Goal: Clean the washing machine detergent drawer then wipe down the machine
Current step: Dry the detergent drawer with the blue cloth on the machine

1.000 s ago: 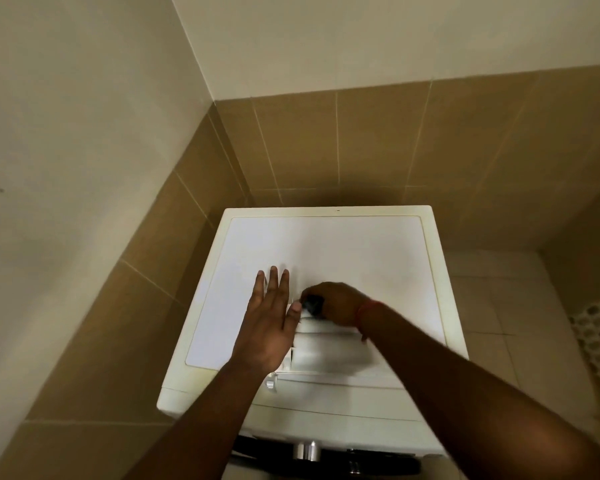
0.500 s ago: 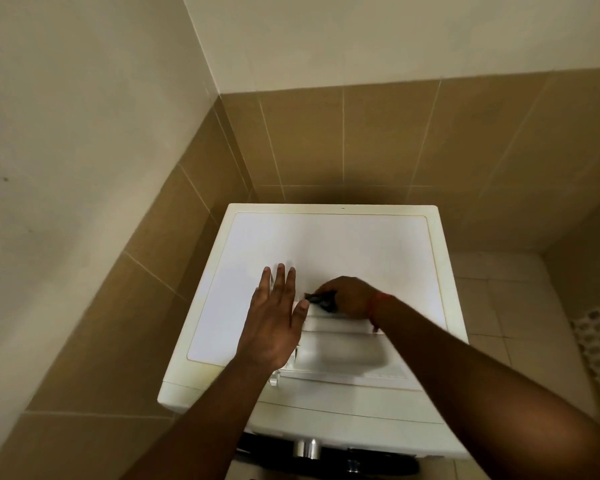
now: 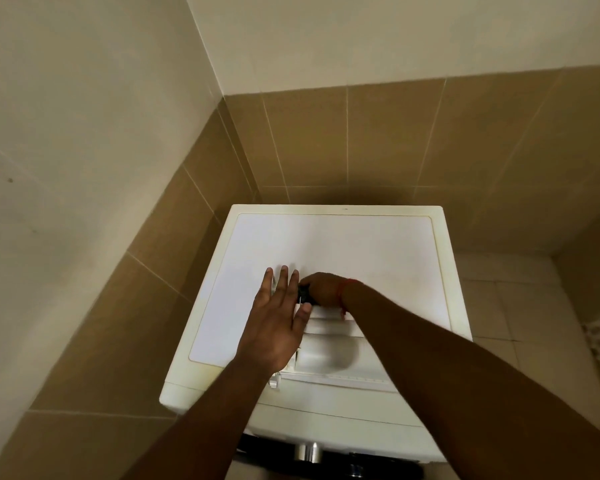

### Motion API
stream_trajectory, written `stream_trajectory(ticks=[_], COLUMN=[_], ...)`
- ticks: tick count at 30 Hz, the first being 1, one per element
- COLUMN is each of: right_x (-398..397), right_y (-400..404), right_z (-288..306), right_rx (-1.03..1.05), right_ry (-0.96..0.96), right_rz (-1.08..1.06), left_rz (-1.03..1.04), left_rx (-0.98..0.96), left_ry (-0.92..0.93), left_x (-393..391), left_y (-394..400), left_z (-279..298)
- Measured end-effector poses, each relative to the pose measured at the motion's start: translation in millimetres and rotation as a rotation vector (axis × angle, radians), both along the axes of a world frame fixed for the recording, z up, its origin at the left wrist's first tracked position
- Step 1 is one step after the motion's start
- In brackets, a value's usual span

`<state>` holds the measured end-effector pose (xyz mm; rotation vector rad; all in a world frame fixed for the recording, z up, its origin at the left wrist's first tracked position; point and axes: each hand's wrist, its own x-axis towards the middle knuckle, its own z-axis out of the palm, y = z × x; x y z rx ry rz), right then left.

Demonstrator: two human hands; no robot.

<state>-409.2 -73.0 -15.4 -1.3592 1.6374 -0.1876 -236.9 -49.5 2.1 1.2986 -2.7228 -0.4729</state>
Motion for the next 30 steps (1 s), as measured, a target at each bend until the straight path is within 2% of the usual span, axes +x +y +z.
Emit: stream_trajectory(ticks=[3,6,13,16,18,22,24,30], right_x=[-32.4,-59.4,3.7,-7.7,-35.5,-92.6,-100.3,-18.3], right_y=[14.7,37.5,26.5,41.0,65.6,123.4,133.2,81.5], right_z=[3.9,13.3,19.2,12.3,9.5,10.7,10.1,5.9], right_rx=[0.051,0.073,-0.165,-0.203,-0.211,-0.074,-0.072,-0.183], right_ry=[0.070,0.108,-0.042,-0.060,-0.004,-0.015,0.019,0.142], right_rz=[0.052,0.017,-0.081,-0.061,-0.015,-0.203,-0.263,-0.168], left_rz=[-0.012,-0.013,0.008,0.004,-0.005,-0.026,-0.023,-0.032], left_rx=[0.005,0.019,0.015,-0.004,-0.006,-0.011,-0.005,0.008], left_ry=[-0.025,-0.028,0.024,-0.001,-0.022,-0.028,-0.010,-0.013], left_x=[-0.1,-1.6,-1.3,-1.1,-1.7,-4.4,-3.9,-5.6], left_y=[1.2,0.4,0.3,-1.3,-0.1,0.7,-1.8,1.3], left_z=[2.7,5.6,-2.5,-1.1,-0.9,-0.9,-1.7,-1.0])
